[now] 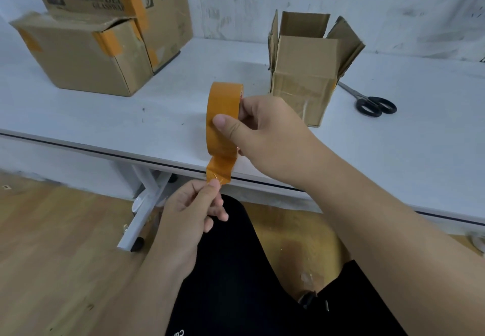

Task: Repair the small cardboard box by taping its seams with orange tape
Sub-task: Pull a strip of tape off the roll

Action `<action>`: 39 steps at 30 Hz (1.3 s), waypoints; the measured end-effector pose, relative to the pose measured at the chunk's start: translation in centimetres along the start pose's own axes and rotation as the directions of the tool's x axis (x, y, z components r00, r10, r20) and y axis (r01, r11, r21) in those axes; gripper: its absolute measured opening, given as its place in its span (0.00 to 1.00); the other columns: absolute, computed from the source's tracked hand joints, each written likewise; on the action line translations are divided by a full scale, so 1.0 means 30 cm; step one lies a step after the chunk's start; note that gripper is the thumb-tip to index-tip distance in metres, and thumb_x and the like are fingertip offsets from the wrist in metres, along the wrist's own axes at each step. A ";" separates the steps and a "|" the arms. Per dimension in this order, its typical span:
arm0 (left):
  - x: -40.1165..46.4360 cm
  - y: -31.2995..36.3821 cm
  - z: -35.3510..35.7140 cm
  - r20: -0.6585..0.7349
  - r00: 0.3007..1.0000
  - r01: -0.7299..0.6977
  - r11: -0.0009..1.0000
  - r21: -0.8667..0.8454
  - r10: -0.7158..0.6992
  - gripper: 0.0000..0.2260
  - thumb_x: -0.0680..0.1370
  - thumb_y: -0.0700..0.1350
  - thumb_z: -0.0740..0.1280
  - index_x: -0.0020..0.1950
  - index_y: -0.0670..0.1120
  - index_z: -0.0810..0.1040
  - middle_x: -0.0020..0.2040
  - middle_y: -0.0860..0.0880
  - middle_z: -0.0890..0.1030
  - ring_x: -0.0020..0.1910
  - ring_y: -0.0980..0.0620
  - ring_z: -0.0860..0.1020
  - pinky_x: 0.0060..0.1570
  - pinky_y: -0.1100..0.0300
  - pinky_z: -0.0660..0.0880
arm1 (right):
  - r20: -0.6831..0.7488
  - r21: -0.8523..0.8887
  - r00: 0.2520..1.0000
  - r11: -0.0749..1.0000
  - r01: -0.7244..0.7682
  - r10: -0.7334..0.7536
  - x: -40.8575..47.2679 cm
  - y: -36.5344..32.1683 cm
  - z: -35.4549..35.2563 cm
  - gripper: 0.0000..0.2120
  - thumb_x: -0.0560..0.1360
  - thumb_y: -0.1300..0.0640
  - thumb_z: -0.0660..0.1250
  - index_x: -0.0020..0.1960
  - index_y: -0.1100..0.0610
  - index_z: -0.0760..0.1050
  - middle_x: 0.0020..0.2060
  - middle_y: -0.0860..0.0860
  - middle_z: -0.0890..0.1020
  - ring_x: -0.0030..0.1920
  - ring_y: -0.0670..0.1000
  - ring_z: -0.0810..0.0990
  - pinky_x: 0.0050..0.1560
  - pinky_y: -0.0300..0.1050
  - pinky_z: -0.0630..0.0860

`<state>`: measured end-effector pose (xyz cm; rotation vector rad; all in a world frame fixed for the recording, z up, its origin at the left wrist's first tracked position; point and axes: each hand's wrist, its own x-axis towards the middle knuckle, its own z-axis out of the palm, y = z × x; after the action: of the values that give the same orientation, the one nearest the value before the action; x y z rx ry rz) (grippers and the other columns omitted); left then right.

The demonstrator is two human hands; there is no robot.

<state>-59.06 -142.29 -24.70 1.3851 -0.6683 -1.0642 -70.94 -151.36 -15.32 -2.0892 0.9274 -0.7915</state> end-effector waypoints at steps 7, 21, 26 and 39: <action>-0.034 0.011 -0.008 0.046 0.998 -0.035 0.990 -0.136 0.042 0.13 0.71 0.49 0.66 0.26 0.49 0.72 0.26 0.51 0.70 0.25 0.54 0.71 0.21 0.66 0.64 | -0.029 -0.019 0.999 0.999 -0.028 0.027 -0.019 -0.002 0.010 0.18 0.78 0.48 0.65 0.45 0.65 0.75 0.31 0.55 0.75 0.30 0.50 0.73 0.36 0.51 0.76; -0.067 0.051 0.005 0.019 0.981 -0.189 0.969 -0.159 0.195 0.17 0.72 0.46 0.69 0.24 0.50 0.70 0.23 0.51 0.68 0.22 0.53 0.69 0.22 0.66 0.64 | -0.060 -0.039 0.998 0.999 0.024 -0.026 -0.040 -0.049 0.001 0.17 0.78 0.47 0.64 0.44 0.62 0.74 0.30 0.50 0.74 0.29 0.46 0.71 0.37 0.51 0.78; -0.080 0.026 -0.011 0.004 0.990 -0.141 0.977 -0.158 0.143 0.12 0.68 0.49 0.65 0.24 0.51 0.70 0.23 0.52 0.68 0.22 0.53 0.68 0.21 0.66 0.63 | -0.034 -0.097 0.999 0.995 0.034 -0.037 -0.051 -0.056 0.028 0.16 0.78 0.47 0.64 0.43 0.60 0.73 0.30 0.50 0.74 0.28 0.45 0.69 0.32 0.45 0.71; -0.059 0.003 0.010 -0.012 0.992 -0.124 0.983 -0.134 0.123 0.14 0.72 0.47 0.65 0.25 0.50 0.72 0.24 0.51 0.69 0.22 0.53 0.70 0.20 0.66 0.62 | -0.084 -0.078 0.997 0.997 -0.005 -0.002 -0.044 -0.017 0.026 0.15 0.78 0.46 0.64 0.43 0.59 0.73 0.28 0.46 0.71 0.27 0.44 0.69 0.29 0.38 0.68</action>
<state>-60.04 -140.86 -24.22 1.2141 -0.6587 -0.9894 -70.92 -149.78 -15.68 -2.1357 1.0197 -0.8600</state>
